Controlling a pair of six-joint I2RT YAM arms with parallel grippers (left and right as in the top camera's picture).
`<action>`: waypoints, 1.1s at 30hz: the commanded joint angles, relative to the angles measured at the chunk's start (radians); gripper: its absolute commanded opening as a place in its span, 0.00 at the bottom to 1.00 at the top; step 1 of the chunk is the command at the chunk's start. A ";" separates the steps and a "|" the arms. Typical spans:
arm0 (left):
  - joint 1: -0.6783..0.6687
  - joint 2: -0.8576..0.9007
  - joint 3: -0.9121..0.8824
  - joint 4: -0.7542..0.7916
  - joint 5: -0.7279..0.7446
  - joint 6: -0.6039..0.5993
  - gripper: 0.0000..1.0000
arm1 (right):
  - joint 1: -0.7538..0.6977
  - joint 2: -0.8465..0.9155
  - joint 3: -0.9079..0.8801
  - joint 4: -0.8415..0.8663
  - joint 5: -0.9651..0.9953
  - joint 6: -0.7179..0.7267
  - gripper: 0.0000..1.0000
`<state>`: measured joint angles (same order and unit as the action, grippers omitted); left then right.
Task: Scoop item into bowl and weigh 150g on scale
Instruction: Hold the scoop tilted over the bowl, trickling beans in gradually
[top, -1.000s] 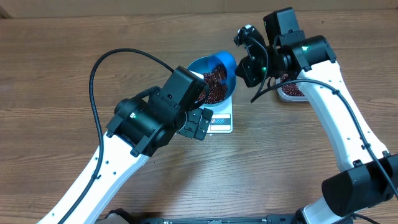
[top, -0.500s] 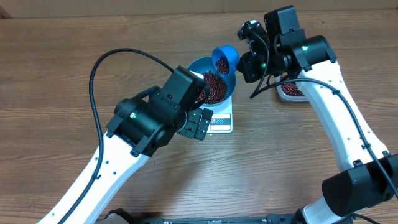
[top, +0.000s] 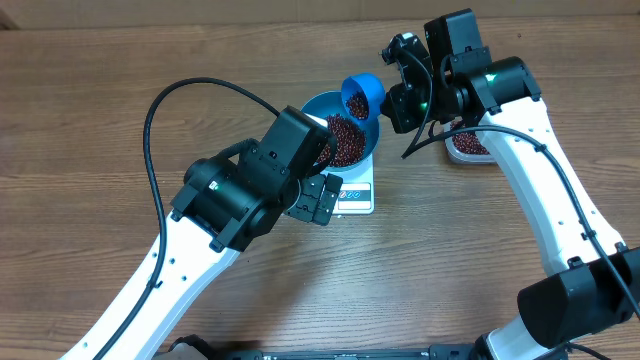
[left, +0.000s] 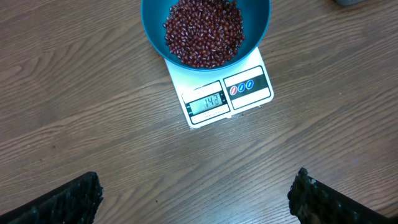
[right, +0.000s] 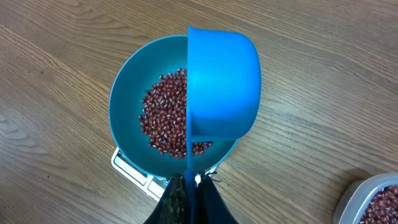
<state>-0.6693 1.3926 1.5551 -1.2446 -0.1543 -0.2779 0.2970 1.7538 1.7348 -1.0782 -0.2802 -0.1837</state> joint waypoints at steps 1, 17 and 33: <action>0.002 0.002 0.020 0.000 -0.006 0.019 1.00 | 0.003 -0.024 0.027 0.003 0.006 0.004 0.04; 0.002 0.002 0.020 0.000 -0.006 0.019 1.00 | 0.003 -0.024 0.027 -0.002 -0.020 0.004 0.04; 0.002 0.002 0.020 0.000 -0.006 0.019 0.99 | 0.003 -0.024 0.026 -0.043 -0.073 -0.077 0.04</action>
<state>-0.6693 1.3926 1.5551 -1.2449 -0.1543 -0.2779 0.2970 1.7538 1.7348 -1.1267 -0.3370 -0.2623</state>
